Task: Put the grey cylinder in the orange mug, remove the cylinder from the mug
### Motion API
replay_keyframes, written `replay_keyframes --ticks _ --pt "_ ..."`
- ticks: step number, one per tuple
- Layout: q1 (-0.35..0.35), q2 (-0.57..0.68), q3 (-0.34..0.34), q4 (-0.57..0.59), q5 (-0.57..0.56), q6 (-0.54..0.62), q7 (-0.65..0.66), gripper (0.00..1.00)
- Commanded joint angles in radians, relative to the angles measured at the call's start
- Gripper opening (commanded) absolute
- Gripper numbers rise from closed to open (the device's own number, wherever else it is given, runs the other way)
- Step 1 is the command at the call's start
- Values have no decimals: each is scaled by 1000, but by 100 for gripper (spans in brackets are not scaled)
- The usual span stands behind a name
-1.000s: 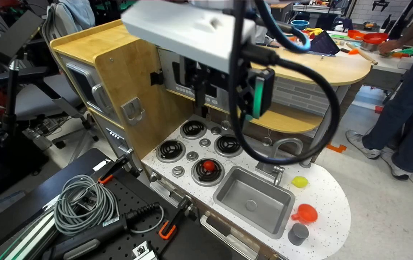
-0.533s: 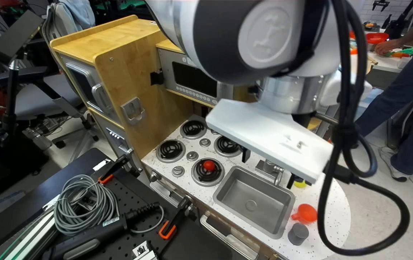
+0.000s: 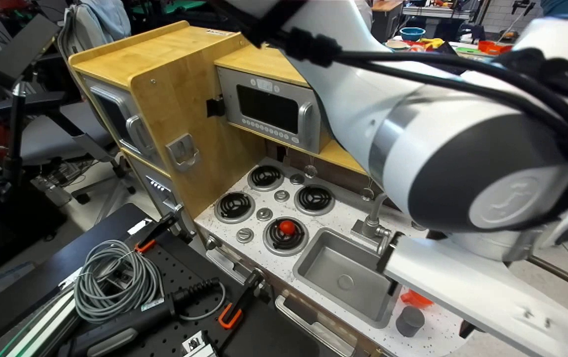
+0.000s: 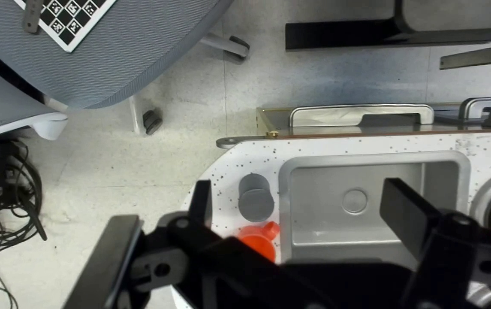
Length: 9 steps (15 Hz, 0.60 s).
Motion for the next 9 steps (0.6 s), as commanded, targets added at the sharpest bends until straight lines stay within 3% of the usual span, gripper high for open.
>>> replay_keyframes --ticks 1,9 --pt "-82 139 42 165 8 -43 -62 100" --pt "-138 336 81 313 5 5 -42 100"
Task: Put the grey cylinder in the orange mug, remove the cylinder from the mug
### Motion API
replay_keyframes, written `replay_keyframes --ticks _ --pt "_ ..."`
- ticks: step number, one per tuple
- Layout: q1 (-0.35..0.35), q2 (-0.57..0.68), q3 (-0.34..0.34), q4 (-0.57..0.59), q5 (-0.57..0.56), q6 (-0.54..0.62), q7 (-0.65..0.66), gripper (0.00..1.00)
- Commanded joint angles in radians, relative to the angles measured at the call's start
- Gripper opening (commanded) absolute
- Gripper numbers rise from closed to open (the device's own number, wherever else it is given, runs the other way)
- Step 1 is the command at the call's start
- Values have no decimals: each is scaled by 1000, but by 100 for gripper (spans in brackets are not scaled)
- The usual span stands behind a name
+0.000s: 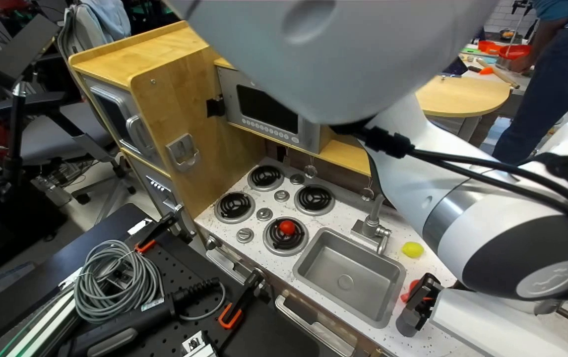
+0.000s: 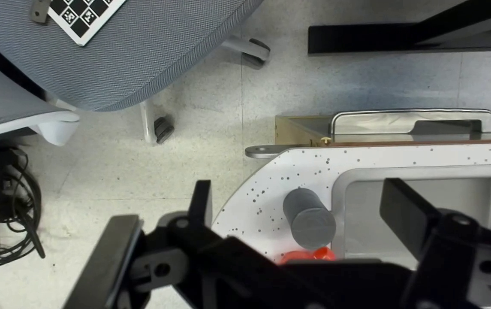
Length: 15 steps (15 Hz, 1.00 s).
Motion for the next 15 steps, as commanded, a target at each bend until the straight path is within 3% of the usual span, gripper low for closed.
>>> replay_keyframes --ticks 1,15 --pt "-35 104 35 98 4 10 7 100" --pt "-21 346 66 289 -16 9 75 100"
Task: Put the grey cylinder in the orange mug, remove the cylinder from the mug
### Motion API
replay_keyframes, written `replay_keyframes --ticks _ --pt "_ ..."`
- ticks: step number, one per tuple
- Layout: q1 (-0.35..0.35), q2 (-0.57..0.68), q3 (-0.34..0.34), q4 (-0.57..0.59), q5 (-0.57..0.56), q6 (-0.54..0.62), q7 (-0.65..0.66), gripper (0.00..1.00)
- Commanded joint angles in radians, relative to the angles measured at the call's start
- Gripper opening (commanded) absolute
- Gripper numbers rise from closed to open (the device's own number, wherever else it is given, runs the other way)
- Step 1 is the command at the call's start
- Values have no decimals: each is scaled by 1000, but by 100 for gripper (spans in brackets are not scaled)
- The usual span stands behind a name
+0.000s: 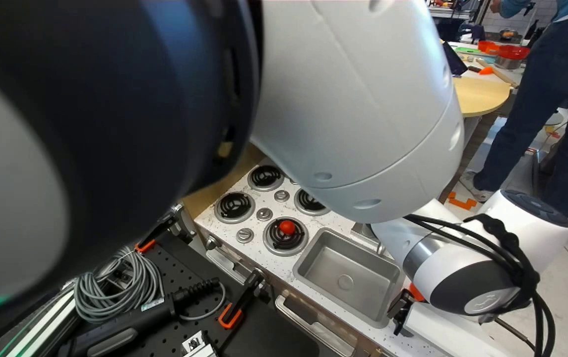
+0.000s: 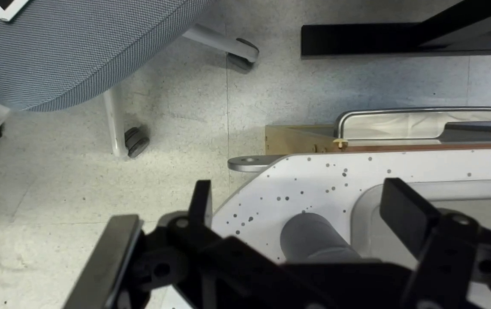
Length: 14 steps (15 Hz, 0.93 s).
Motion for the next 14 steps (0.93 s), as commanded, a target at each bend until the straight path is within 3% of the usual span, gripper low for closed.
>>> replay_keyframes --ticks 1,14 --pt "-5 65 21 81 -17 5 23 100" --pt "26 115 46 131 -59 44 5 100"
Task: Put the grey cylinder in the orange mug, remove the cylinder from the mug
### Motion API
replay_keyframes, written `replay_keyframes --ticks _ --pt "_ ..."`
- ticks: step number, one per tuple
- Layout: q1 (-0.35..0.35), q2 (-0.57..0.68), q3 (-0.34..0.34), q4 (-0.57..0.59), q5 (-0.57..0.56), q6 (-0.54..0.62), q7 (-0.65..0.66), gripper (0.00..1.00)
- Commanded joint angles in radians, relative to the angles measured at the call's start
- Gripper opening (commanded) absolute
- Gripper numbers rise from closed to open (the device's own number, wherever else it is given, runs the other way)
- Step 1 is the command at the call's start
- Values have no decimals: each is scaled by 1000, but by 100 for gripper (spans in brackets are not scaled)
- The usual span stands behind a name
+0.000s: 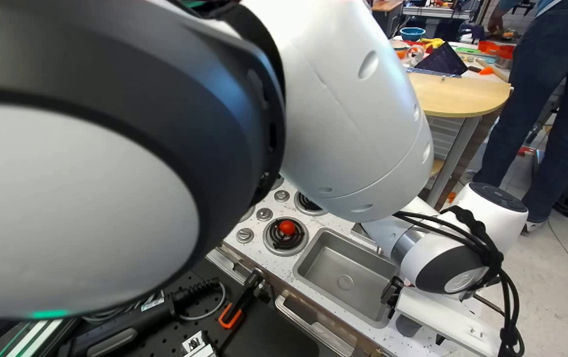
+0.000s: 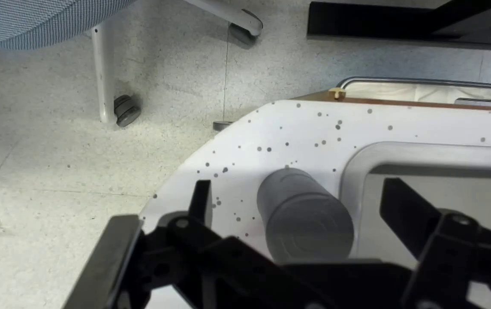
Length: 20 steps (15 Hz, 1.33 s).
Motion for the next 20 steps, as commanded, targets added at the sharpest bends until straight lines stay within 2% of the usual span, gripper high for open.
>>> replay_keyframes --ticks 1,3,5,6,12,13,20 --pt "4 21 12 27 -26 25 2 100" --pt "7 26 14 33 -27 19 7 98" --pt "10 26 14 34 -28 19 6 73" --pt "11 27 15 35 -28 17 6 72" --pt "14 17 16 35 -26 10 6 26" --pt "14 7 17 27 -26 6 4 22" --pt "12 -92 29 -15 -17 -24 -10 22"
